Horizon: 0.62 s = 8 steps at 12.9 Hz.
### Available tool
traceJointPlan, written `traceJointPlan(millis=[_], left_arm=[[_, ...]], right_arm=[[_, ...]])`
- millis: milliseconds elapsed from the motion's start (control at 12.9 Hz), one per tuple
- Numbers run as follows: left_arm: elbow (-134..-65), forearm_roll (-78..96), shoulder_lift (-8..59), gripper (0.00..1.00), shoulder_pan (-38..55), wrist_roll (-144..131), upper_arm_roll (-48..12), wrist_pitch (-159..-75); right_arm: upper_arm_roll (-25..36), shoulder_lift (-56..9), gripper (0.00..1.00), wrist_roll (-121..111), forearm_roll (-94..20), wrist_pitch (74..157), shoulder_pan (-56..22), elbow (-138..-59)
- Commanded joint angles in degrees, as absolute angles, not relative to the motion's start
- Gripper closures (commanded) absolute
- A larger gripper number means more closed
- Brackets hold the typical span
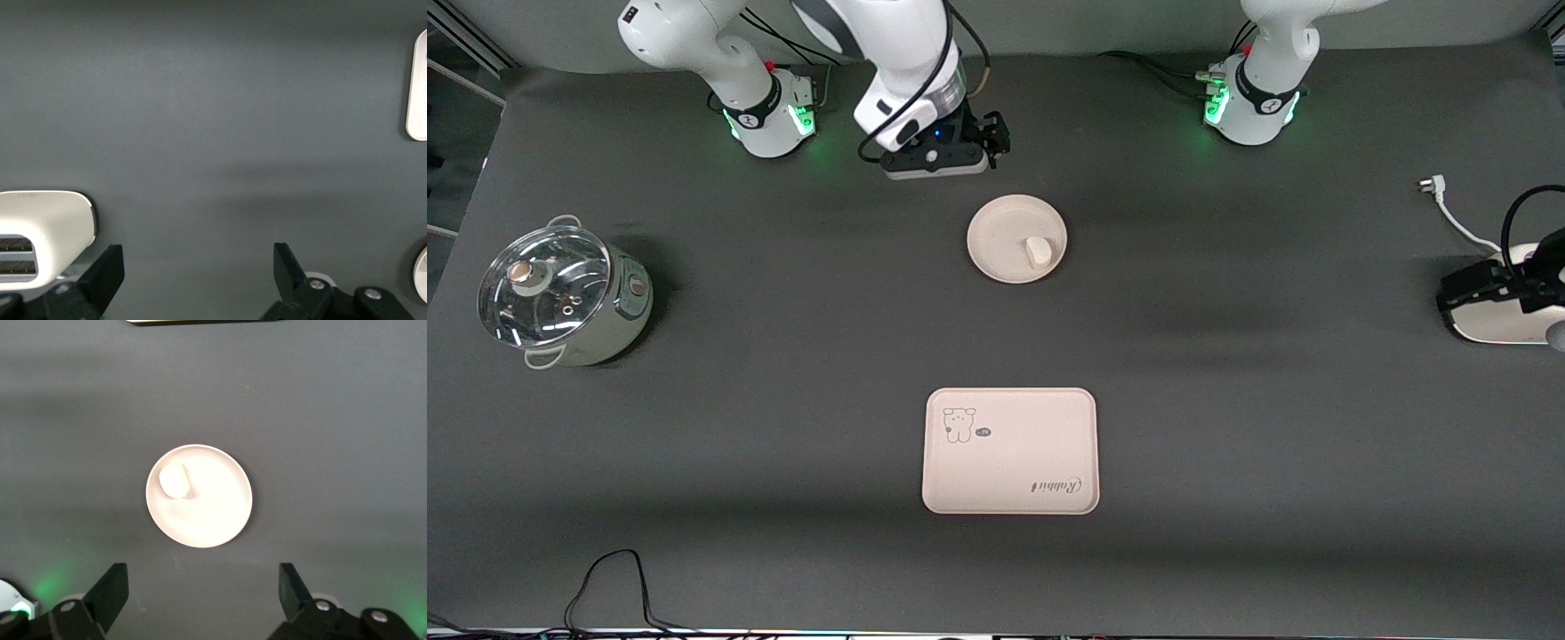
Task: Place bun in plate and plate on tray
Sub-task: 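Lower the right gripper to the plate rim and grasp it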
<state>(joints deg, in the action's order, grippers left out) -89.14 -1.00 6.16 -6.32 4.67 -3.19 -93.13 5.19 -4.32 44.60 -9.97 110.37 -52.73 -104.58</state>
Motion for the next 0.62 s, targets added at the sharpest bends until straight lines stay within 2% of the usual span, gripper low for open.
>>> traceJointPlan(millis=[0,233,543], left_arm=[[-102.45,-1.14,-3.84,0.00,-2.82,4.57,-0.44,-96.50],[-102.40,-1.14,-4.13,0.00,-2.37,4.92,-0.44,-96.68],[-102.57,-1.41,-4.39,0.00,-2.37,4.49,-0.35,-97.39]], right_arm=[[6.42,-1.67,0.00,38.85,-12.30,121.50,-52.29,-115.97],[6.33,-3.42,0.00,37.45,-12.48,138.90,-52.73,-127.32],[5.98,-13.95,0.00,34.03,-18.88,156.84,-54.49,-130.25]])
